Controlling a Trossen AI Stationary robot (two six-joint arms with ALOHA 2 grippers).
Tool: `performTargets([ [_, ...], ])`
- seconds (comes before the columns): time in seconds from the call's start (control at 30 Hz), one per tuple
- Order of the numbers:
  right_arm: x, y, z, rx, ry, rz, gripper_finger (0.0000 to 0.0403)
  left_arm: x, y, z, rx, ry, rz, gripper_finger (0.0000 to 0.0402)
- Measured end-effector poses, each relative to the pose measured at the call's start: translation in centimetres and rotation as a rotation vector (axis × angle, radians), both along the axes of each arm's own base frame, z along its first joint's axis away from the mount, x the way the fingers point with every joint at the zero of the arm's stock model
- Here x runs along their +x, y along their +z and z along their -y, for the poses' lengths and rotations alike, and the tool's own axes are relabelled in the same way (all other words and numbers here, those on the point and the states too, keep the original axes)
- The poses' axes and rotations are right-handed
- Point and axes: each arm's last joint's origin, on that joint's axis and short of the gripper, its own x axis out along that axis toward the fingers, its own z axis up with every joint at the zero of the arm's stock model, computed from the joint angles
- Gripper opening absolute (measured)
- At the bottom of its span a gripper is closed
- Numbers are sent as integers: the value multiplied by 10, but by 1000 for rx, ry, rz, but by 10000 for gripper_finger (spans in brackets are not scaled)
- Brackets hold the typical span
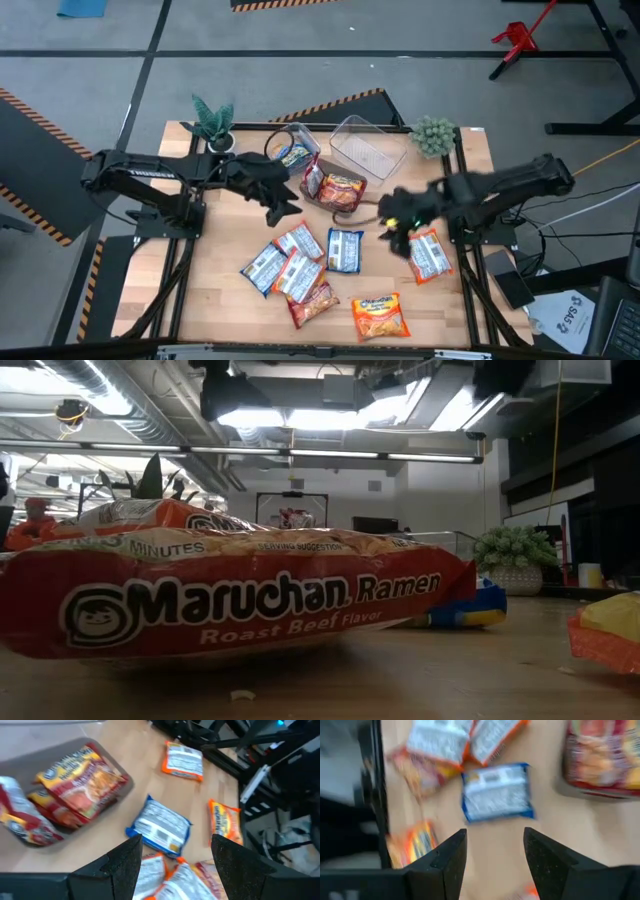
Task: Sort Maruchan noodles
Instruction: Put the blue noodle pack into the left transparent bin
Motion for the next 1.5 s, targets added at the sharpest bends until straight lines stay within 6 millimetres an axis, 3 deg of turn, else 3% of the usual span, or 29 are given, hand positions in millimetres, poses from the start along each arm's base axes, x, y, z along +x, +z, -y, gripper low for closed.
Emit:
performTargets([
  [0.23, 6, -94, -16, 329, -538, 114, 184, 0, 0, 17, -100, 15, -14, 231],
  [0.37, -1, -131, -14, 505, -688, 213, 184, 1, -3, 25, -72, 19, -22, 231],
  [0.5, -15, -160, -6, 513, -838, 213, 184, 1, -2, 30, -45, 35, -13, 231],
  [0.67, -23, -178, -3, 512, -900, 182, 184, 2, -9, 34, -3, 58, -4, 231],
  [1.0, -5, -203, -10, 535, -884, 175, 187, 13, -65, 35, -108, 118, 108, 231],
  [1.33, 1, -216, -12, 546, -904, 177, 282, 28, -112, 38, -152, 108, 37, 231],
  [1.5, 7, -217, -13, 537, -913, 189, 302, 43, -133, 42, -174, 66, 14, 231],
])
